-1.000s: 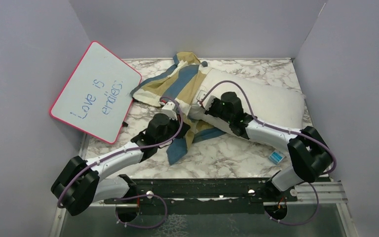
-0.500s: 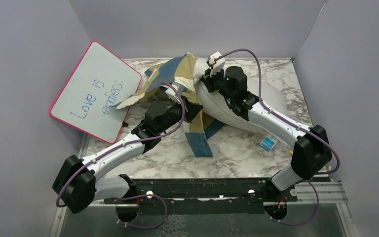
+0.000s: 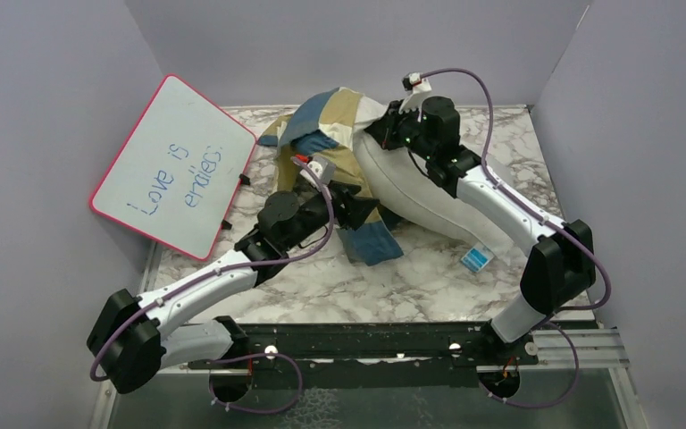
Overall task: Put the pillow into the pillowcase
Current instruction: Stuff the pillow into the pillowcase.
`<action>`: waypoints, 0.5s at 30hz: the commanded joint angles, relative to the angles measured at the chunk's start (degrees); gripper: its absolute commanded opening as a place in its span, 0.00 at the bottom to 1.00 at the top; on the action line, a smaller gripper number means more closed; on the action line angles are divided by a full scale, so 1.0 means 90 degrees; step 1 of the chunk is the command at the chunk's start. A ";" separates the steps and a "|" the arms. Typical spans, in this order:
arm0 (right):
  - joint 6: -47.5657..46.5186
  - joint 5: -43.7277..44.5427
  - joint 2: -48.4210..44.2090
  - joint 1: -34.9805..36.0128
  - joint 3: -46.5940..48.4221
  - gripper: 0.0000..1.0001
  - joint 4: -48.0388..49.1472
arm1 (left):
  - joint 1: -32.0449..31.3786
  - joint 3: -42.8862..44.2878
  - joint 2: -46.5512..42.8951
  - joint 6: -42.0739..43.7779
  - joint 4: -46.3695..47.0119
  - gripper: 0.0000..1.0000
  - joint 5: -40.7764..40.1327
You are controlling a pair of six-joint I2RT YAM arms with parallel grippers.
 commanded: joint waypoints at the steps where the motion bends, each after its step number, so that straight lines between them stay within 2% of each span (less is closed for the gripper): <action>1: 0.0903 -0.0307 -0.0303 -0.0312 0.0575 0.01 0.0803 | -0.0079 -0.0433 -0.0534 0.0802 -0.0120 0.66 -0.0591; 5: 0.1284 -0.0614 -0.0235 -0.0576 0.0788 0.01 0.0818 | -0.0079 -0.0803 -0.0599 0.1342 -0.0420 0.72 -0.0817; 8: 0.1313 -0.0752 -0.0195 -0.0627 0.0904 0.01 0.0850 | -0.0079 -0.0739 -0.0309 0.1680 -0.0769 0.74 -0.0827; 15: 0.1400 -0.0804 -0.0210 -0.0682 0.0938 0.01 0.0837 | -0.0079 -0.0583 0.0560 0.1712 -0.1143 0.81 -0.2490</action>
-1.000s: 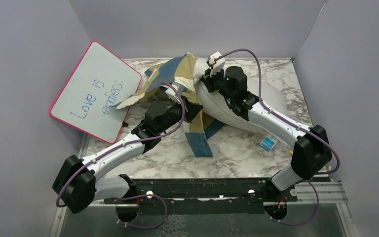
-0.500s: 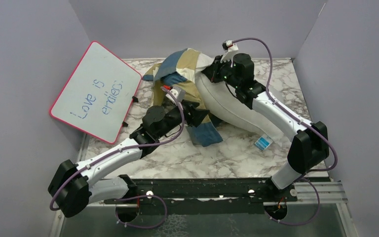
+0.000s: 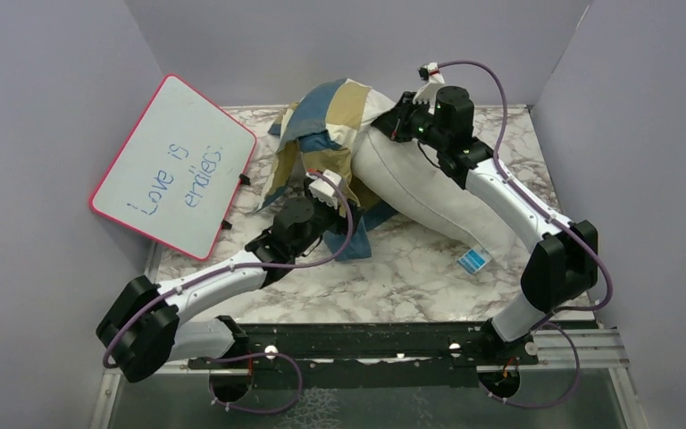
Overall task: Put the pillow into the pillowcase
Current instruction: Stuff the pillow into the pillowcase.
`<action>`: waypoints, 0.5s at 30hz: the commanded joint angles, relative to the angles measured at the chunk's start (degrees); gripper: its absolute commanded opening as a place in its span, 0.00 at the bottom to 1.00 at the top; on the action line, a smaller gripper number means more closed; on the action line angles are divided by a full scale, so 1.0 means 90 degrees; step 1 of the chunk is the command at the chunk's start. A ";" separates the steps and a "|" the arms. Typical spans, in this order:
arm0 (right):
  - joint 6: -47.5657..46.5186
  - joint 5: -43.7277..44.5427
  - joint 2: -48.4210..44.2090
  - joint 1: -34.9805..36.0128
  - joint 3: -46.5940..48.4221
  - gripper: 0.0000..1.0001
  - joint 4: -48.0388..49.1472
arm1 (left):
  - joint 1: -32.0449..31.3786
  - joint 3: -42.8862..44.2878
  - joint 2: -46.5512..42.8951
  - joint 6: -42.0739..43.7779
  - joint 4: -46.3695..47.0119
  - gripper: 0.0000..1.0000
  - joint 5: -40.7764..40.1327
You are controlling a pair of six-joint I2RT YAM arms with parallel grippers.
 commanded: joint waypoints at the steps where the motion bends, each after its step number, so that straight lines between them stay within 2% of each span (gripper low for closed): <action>1: 0.0390 0.0020 -0.0217 -0.0128 0.0562 0.01 0.1126 | -0.0052 0.0106 0.0654 0.0060 -0.0897 0.82 -0.1294; 6: 0.0332 0.0083 -0.0191 -0.0160 0.0618 0.01 0.1103 | -0.0026 0.0146 0.1212 -0.0269 -0.0988 0.98 -0.1514; 10: 0.0484 0.0060 -0.0107 -0.0188 0.0547 0.01 0.1233 | -0.0023 -0.0091 0.1448 -0.0584 -0.0412 0.98 -0.0984; 12: 0.0628 0.0044 -0.0107 -0.0190 0.0398 0.01 0.1451 | -0.0023 -0.0149 0.1586 -0.0777 -0.0032 0.93 -0.0671; 14: 0.0810 0.0076 -0.0112 -0.0190 0.0216 0.01 0.1692 | -0.0023 -0.0181 0.1708 -0.0869 0.0411 0.82 -0.0339; 15: 0.0877 0.0100 -0.0104 -0.0190 0.0097 0.01 0.1837 | -0.0023 -0.0180 0.1754 -0.0871 0.0631 0.67 -0.0147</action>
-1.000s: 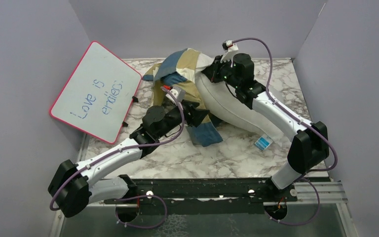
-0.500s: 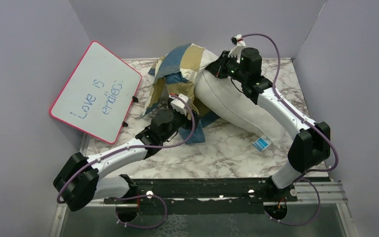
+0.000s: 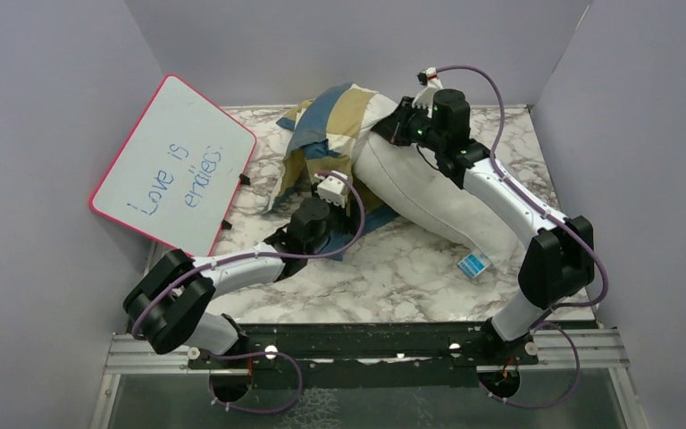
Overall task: Put the pillow into the pillowcase
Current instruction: Stuff the pillow into the pillowcase.
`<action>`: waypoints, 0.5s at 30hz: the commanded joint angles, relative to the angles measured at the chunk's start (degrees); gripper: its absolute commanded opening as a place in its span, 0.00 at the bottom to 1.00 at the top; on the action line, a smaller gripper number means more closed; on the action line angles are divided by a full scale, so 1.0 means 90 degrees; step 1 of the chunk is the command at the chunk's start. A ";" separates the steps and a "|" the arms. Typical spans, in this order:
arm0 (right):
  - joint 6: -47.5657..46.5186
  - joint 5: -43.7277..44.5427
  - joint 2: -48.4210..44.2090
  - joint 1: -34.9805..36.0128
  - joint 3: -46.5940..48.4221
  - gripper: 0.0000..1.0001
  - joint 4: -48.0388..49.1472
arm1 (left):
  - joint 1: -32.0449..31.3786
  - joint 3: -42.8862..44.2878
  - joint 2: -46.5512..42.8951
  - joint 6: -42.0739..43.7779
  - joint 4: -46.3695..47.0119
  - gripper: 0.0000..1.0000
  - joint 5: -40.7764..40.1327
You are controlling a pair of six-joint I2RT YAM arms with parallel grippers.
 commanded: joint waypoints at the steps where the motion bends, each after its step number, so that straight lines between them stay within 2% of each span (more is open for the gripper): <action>1: 0.0702 0.0206 -0.0278 -0.0148 -0.0002 0.01 0.2233 | -0.0032 -0.0256 0.0374 -0.0530 0.0395 0.48 0.0947; 2: 0.0712 0.0241 -0.0278 -0.0148 -0.0164 0.01 0.2421 | -0.0046 -0.0217 0.0399 -0.0597 0.0449 0.32 0.1027; 3: 0.0709 0.0239 -0.0276 -0.0148 -0.0347 0.01 0.2647 | -0.0052 -0.0172 0.0405 -0.0662 0.0476 0.21 0.1171; 6: 0.0381 -0.0069 -0.0184 -0.0148 -0.0856 0.01 0.3219 | -0.0080 -0.0153 0.0278 -0.0922 0.0493 0.00 0.1551; 10: 0.0217 -0.0305 0.0118 -0.0133 -0.1543 0.01 0.3640 | -0.0332 -0.0354 0.0082 -0.1459 0.0757 0.00 0.1818; 15: 0.0040 -0.0721 0.0466 0.0064 -0.2306 0.01 0.3909 | -0.0781 -0.0556 0.0208 -0.1444 0.0961 0.00 0.1486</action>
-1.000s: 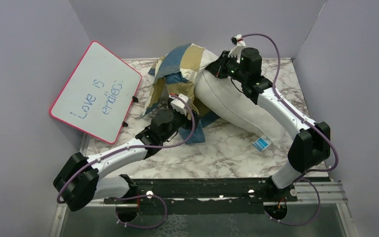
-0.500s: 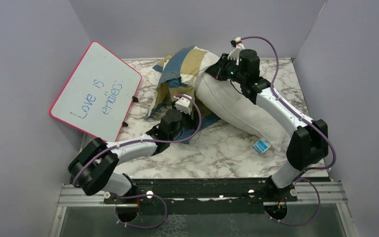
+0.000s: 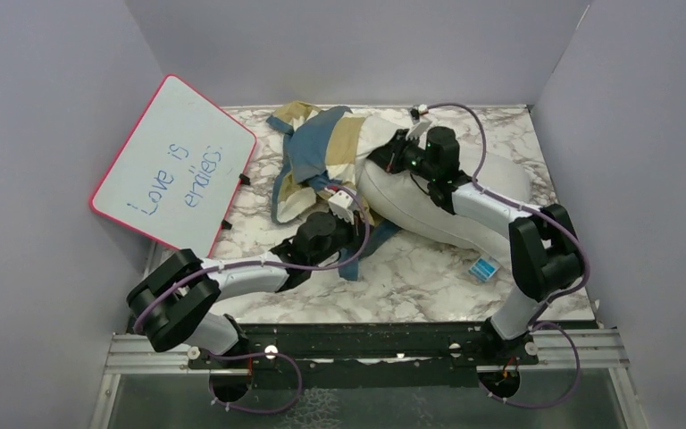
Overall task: Put the pillow into the pillowcase
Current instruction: Stuff the pillow into the pillowcase.
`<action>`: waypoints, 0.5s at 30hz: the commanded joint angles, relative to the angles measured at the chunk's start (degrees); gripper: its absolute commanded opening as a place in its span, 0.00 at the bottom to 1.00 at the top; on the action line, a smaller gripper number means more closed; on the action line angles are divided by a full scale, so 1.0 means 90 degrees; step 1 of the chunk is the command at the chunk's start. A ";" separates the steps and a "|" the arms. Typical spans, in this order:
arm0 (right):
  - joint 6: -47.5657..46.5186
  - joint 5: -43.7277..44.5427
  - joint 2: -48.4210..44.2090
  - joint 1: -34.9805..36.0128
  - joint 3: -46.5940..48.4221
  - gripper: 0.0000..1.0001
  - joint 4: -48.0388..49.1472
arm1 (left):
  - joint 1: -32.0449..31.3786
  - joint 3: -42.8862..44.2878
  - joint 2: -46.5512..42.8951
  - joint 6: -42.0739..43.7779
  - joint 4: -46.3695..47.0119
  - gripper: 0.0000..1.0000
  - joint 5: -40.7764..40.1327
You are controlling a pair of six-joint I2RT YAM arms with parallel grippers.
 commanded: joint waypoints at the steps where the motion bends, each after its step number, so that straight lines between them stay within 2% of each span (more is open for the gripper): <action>1: -0.0179 -0.0409 0.0214 0.0165 -0.0507 0.01 0.1280 | -0.0386 -0.0252 0.0046 -0.0404 0.0145 0.00 0.0324; 4: -0.0428 -0.0699 0.0092 0.0210 -0.0760 0.03 0.0926 | -0.0413 -0.0404 -0.0017 -0.0670 0.0136 0.05 0.0322; 6: -0.0684 -0.0829 -0.0081 0.0210 -0.0776 0.09 0.0431 | -0.0418 -0.0493 -0.0175 -0.0789 0.0096 0.18 0.0161; 10: -0.1406 -0.0937 -0.0627 0.0200 -0.0377 0.30 -0.1185 | -0.0415 -0.0492 -0.0689 -0.0778 -0.0412 0.38 -0.0084; 15: -0.2160 -0.0626 -0.1006 0.0117 0.0453 0.57 -0.2864 | -0.0414 0.0014 -0.1160 -0.0182 -0.1573 0.48 -0.0577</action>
